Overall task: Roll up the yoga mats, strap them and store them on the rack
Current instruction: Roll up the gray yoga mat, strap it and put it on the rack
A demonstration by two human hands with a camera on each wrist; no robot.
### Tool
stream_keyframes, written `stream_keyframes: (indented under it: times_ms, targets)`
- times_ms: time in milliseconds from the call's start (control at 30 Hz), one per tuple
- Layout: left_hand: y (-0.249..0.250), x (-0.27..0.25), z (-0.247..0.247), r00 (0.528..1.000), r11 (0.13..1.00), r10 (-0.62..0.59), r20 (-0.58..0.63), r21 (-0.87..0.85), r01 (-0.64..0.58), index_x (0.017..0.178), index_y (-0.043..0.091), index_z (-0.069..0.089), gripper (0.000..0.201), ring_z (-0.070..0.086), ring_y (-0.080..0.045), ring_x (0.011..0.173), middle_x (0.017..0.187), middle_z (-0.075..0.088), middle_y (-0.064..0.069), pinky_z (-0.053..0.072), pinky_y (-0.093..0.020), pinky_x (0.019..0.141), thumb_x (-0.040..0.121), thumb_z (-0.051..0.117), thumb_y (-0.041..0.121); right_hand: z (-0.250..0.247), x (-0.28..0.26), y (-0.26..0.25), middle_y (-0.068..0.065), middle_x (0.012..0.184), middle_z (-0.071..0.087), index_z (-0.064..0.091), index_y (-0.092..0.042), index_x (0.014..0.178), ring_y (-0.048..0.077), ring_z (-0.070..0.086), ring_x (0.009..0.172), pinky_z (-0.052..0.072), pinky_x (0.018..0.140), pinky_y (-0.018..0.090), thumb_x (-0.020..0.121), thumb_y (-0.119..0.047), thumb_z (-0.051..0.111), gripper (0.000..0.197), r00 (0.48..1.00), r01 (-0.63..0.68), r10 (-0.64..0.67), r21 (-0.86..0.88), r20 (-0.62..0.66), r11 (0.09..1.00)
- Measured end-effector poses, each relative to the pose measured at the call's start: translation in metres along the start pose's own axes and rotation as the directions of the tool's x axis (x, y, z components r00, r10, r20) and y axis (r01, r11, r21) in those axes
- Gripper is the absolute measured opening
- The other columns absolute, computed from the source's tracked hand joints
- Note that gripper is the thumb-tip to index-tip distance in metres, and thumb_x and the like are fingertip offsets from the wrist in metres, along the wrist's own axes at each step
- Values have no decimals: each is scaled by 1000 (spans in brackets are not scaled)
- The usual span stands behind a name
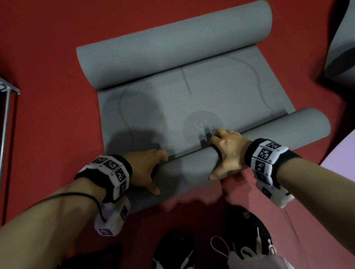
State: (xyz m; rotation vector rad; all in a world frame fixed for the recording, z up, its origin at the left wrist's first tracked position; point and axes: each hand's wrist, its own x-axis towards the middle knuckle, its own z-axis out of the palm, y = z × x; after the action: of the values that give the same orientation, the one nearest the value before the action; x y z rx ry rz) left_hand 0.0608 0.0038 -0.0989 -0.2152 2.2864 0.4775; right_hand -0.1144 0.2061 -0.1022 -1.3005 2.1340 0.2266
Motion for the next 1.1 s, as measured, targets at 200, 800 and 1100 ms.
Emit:
stream_keyframes:
  times_ms: [200,800,1100]
  targets:
    - [-11,0,-10,1000,1000,17,-2,-19,-17,139,36,44,80,53,-18,120,132,56,8,44,-34,98,69,80,47,1,-3,-5,2,135,49,36,-20,132,26,37,124,29,107,46,64,-76,62,91,999,20,-26,-139,-41,990]
    - [-7,-16,14,965,989,28,-262,146,11,152,16,22,96,42,-23,130,149,36,-4,38,-34,105,71,46,64,11,15,-21,6,142,39,20,-22,145,32,34,133,10,114,62,62,-67,73,109,986,-115,81,-243,-145,963]
    - [1,1,25,967,976,-93,-237,171,136,152,12,3,121,45,-29,127,146,32,-9,43,-41,101,65,78,49,-5,22,-14,2,136,49,35,-26,137,27,39,130,23,111,53,55,-70,77,102,994,-73,58,-168,-93,983]
